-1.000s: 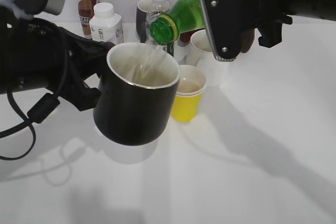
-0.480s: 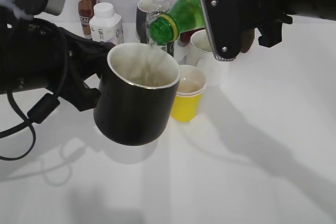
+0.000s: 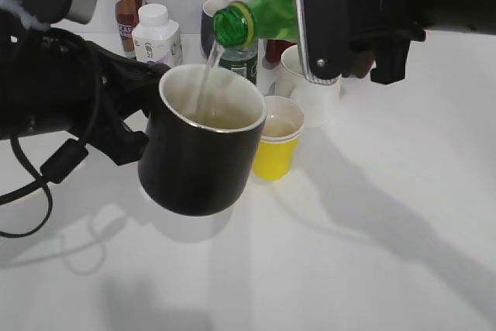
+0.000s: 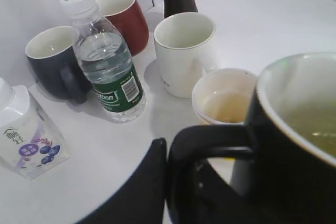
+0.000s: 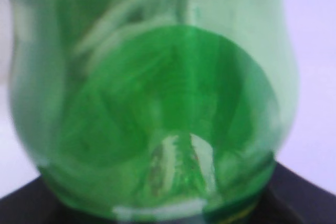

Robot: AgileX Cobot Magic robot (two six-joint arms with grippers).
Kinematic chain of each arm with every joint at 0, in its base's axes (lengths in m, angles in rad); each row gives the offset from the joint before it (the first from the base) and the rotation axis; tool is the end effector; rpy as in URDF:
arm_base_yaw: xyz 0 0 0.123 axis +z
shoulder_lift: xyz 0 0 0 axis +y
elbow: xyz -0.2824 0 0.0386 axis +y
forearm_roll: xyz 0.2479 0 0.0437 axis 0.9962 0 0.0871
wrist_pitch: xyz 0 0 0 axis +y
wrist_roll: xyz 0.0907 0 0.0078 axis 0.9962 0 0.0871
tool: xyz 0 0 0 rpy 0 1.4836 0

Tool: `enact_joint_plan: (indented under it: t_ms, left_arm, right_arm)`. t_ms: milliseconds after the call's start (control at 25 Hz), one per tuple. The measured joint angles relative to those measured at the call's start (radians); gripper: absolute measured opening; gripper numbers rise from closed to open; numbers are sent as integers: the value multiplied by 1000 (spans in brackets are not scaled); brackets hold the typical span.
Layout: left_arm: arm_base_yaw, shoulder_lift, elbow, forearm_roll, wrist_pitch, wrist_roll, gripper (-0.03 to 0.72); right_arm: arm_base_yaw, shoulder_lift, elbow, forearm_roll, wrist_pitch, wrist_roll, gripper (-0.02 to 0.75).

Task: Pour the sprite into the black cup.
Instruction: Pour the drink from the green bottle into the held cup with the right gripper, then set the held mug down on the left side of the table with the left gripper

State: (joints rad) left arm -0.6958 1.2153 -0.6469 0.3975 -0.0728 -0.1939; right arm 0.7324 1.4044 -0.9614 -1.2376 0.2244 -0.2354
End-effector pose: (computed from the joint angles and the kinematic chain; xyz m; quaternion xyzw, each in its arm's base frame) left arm 0.1930 -0.1645 0.2678 0.3705 0.7509 -0.1448 0.5272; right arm 0.2470 0.1962 0.3040 -0.7195 0.4315 -0.2754 0.4693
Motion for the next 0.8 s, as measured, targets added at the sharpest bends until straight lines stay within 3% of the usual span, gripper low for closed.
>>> enact_joint_plan:
  t_ms: [320,480,640,800]
  left_arm:
    - [0,0,0,0,4,0,50]
    - [16,0,0,0,-24,0,50]
    - [94,0,1,0,-69,0,50]
    - [227,0,35,-24,-199,0,50]
  right_arm:
    - [0,0,3,350,6,7,431]
    - [-12,0,3,676,-8,8,431]
    - [-86,-25,43,995,-123,10,431]
    - [-223,-74,125,1166,-235,19,431]
